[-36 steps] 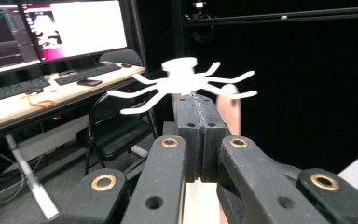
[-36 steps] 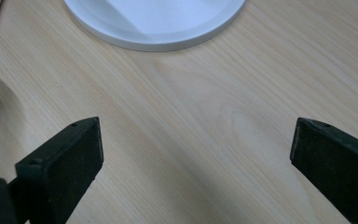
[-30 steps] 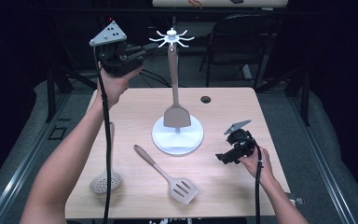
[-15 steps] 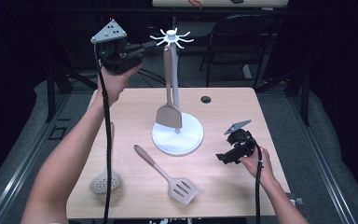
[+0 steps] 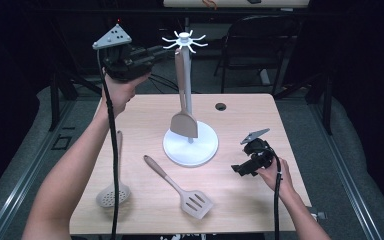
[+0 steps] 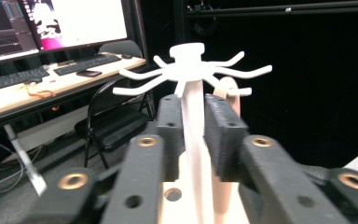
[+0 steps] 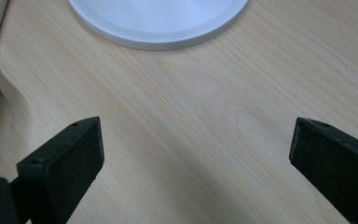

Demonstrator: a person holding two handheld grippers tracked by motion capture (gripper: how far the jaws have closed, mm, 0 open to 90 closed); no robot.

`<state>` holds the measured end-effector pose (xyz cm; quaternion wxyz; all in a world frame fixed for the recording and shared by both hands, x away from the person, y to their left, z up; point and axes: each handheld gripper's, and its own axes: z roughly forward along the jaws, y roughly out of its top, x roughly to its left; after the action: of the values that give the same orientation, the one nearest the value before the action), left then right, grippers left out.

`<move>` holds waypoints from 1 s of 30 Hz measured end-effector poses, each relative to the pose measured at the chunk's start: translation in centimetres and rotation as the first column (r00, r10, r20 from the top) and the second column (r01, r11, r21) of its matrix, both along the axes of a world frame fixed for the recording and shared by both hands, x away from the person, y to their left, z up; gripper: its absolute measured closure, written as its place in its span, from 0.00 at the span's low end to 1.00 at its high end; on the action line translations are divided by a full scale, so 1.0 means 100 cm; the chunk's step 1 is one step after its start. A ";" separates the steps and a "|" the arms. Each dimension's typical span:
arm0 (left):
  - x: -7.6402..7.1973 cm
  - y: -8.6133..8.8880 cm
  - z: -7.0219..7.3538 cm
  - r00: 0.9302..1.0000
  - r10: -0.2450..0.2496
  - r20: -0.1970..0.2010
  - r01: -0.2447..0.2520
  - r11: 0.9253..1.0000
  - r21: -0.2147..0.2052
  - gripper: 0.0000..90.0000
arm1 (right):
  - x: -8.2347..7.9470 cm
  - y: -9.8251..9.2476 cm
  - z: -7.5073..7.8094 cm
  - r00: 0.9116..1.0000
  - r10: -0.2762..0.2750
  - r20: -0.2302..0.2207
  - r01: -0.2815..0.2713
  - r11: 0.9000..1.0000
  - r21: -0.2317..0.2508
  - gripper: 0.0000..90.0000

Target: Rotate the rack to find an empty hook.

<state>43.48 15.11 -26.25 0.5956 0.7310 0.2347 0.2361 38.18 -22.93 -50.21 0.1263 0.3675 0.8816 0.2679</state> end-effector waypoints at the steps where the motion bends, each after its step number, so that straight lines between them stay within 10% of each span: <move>1: -0.001 0.001 -0.002 1.000 0.002 -0.001 -0.002 1.000 0.002 0.73 | 0.000 0.000 0.000 1.000 0.004 -0.001 -0.004 1.000 0.004 0.03; 18: -0.033 0.018 -0.058 0.996 0.061 -0.071 -0.049 0.987 0.154 0.26 | -0.001 0.006 0.000 1.000 0.016 -0.020 -0.015 1.000 0.018 0.03; 30: -0.040 0.043 -0.127 0.970 0.126 -0.207 -0.084 0.977 0.197 0.13 | -0.004 0.014 0.001 0.999 0.035 -0.023 -0.035 0.999 0.016 0.04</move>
<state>39.48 19.38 -38.94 0.4815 0.7917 0.3141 0.2066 37.80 -21.53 -50.15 0.1085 0.3560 0.8872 0.2726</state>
